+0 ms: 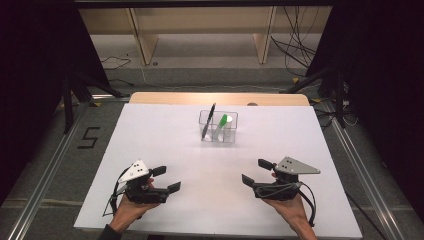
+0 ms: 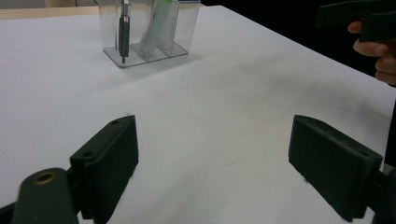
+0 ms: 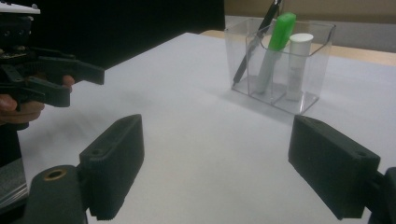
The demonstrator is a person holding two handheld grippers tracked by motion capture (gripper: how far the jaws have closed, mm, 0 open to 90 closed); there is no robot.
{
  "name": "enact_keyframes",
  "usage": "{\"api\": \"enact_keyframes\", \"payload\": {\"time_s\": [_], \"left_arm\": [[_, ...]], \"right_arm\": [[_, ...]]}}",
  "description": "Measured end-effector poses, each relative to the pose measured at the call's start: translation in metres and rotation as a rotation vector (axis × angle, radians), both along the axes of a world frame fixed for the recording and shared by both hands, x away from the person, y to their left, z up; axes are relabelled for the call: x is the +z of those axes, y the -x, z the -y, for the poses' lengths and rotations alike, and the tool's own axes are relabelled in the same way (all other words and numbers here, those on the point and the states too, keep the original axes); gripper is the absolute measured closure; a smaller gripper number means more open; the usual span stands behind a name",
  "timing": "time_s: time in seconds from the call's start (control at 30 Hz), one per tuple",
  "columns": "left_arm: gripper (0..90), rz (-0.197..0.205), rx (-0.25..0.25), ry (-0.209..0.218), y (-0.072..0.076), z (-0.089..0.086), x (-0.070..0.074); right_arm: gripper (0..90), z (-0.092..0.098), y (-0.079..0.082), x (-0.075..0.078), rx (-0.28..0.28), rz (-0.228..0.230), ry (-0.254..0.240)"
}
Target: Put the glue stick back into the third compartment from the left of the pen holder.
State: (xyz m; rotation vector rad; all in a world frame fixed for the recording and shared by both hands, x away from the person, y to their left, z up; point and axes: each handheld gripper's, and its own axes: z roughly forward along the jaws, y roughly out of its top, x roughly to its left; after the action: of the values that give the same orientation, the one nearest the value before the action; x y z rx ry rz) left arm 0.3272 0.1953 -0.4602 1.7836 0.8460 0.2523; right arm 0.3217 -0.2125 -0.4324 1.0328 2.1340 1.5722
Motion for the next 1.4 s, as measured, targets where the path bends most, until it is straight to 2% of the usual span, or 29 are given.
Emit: {"api": "enact_keyframes", "payload": {"time_s": [0.27,0.57,0.87,0.97,1.4], "left_arm": [[15.6,-0.006,-0.004,0.002,0.0,0.0,-0.001],[15.6,-0.004,-0.009,-0.003,0.0,0.0,-0.002],[15.5,-0.007,-0.025,0.002,0.002,0.001,-0.002],[15.3,-0.004,-0.031,0.006,0.002,0.001,-0.002],[14.9,0.001,-0.028,0.009,0.002,0.001,-0.003]], "right_arm": [[19.2,0.004,0.01,-0.011,-0.007,-0.006,0.008],[19.2,0.01,0.02,-0.019,-0.019,-0.012,-0.005],[19.0,0.017,0.029,-0.026,-0.04,0.001,-0.009],[18.9,0.019,0.031,-0.029,-0.048,-0.009,-0.011],[17.8,0.026,0.032,-0.029,-0.077,-0.013,-0.026]]}}
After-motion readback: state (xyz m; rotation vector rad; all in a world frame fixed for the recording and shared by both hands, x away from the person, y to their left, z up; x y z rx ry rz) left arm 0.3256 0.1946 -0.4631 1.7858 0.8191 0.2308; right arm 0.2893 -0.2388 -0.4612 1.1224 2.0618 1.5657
